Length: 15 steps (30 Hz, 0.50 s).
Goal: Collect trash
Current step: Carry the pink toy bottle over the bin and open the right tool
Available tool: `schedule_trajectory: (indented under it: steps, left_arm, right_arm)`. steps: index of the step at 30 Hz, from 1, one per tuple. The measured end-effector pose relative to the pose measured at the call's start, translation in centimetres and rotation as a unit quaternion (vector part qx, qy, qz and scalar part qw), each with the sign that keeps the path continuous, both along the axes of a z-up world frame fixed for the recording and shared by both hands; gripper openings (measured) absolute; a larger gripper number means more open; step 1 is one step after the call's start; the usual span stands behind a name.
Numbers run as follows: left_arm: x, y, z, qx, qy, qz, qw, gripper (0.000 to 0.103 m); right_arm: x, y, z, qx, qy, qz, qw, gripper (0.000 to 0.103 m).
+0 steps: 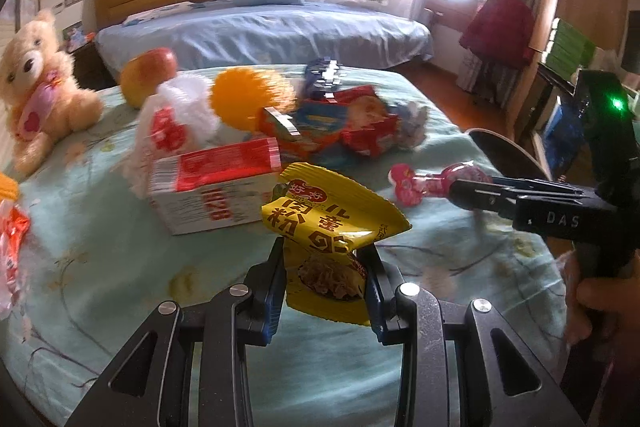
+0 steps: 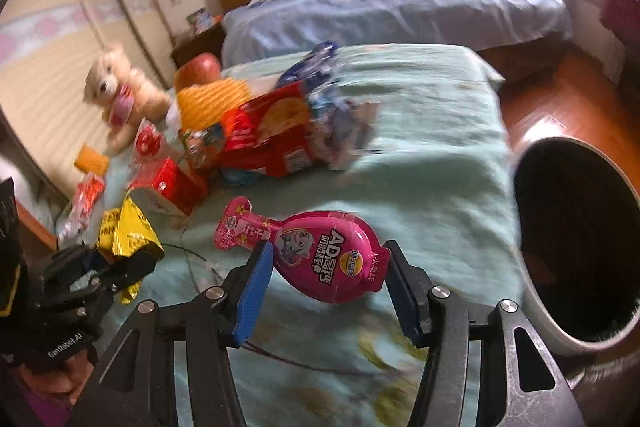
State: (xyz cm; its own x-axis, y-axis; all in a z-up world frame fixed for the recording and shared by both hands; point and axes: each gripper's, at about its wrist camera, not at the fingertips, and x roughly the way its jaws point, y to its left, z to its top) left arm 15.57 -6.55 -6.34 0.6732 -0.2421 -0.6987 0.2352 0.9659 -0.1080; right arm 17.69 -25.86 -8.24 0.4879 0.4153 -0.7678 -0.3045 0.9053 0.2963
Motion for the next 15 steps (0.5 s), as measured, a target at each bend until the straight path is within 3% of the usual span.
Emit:
schedule_trajectory:
  steps: [15]
  left_arm:
    - [3.1,-7.9,0.0,-0.001,0.005,-0.09,0.996,0.033]
  right_arm:
    - [-1.9,-10.0,0.6,0.021,-0.005,-0.122,0.992,0.056]
